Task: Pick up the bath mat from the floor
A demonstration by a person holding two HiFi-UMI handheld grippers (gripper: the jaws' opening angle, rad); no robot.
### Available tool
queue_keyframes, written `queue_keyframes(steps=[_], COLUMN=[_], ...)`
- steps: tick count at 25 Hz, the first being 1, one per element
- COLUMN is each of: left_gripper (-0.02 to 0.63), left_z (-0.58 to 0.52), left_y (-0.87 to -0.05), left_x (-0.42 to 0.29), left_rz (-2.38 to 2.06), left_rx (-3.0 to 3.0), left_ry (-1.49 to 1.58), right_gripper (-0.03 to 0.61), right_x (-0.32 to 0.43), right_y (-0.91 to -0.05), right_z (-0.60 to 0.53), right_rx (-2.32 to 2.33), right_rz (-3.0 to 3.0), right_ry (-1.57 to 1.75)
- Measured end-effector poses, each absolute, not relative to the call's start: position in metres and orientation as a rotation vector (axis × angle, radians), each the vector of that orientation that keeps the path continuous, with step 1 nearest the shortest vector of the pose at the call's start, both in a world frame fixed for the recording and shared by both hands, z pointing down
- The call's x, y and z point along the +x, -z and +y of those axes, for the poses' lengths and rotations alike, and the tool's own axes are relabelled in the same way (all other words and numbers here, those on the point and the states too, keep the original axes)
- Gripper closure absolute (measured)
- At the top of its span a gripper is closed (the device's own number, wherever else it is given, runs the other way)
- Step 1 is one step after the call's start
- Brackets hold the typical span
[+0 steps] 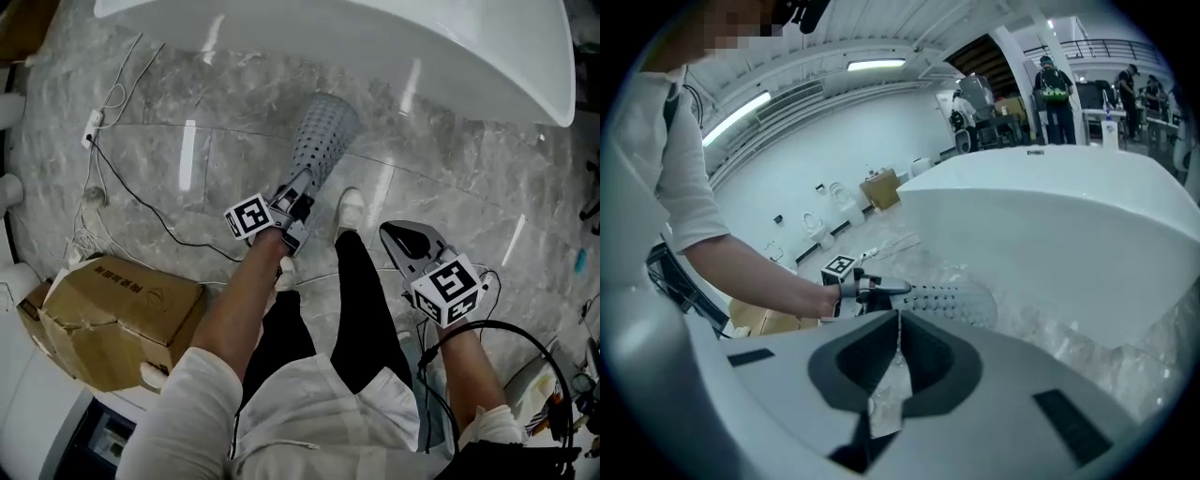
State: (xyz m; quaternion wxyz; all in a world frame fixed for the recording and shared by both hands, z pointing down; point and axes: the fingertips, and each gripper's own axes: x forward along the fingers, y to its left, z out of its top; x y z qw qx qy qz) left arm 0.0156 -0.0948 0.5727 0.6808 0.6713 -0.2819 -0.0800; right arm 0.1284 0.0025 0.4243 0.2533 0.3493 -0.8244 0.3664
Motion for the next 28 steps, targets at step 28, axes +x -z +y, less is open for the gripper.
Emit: queue_keyframes(steps=[28], left_gripper=[0.597], left_z=[0.048], left_y=[-0.195], left_x=[-0.122], left_rz=[-0.471], left_rx=[1.739], left_ry=[0.219], right_gripper=[0.566], right_x=[-0.018], right_y=[-0.196], right_z=[0.108], right_rx=[1.056], right_rz=[-2.342], right_ry=[-0.798])
